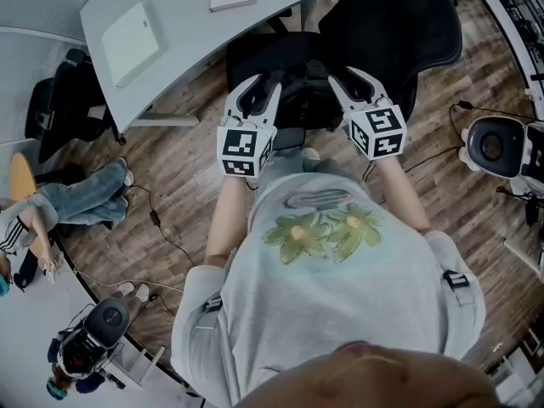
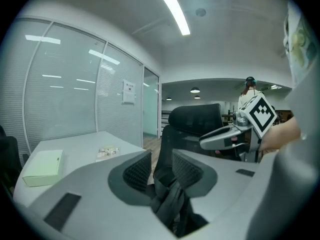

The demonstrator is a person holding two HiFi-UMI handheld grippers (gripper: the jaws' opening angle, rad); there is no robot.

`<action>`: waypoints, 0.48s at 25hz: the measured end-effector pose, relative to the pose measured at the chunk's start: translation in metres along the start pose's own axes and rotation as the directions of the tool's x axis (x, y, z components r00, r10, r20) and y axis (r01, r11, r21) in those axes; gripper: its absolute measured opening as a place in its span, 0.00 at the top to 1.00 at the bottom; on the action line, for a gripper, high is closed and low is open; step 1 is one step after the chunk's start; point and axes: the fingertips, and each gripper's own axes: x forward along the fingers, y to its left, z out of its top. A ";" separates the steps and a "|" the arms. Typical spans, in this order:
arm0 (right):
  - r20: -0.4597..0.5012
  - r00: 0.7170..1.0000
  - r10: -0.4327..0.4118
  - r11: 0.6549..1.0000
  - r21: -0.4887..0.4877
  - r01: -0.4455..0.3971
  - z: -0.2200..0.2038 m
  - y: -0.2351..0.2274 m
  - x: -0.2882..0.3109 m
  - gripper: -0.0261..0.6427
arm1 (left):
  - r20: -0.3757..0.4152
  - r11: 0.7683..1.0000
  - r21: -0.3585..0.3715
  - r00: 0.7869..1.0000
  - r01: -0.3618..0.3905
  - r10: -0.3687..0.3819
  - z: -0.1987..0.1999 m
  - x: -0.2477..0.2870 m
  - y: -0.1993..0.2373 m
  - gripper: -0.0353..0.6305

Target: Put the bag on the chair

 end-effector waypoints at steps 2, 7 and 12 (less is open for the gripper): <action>0.063 0.998 -0.018 1.000 -0.009 0.019 0.015 0.000 -0.002 0.88 | 0.034 1.000 0.003 0.999 -0.020 0.020 0.012 0.000 -0.001 0.80; 0.134 0.991 0.001 1.000 -0.015 0.001 0.035 0.008 -0.007 0.95 | 0.041 0.998 0.015 0.998 -0.055 0.054 0.020 -0.003 -0.008 0.92; 0.166 0.986 0.029 0.999 -0.020 -0.027 0.041 0.014 -0.011 0.95 | 0.028 0.999 -0.043 0.999 -0.020 0.021 0.016 -0.003 -0.012 0.92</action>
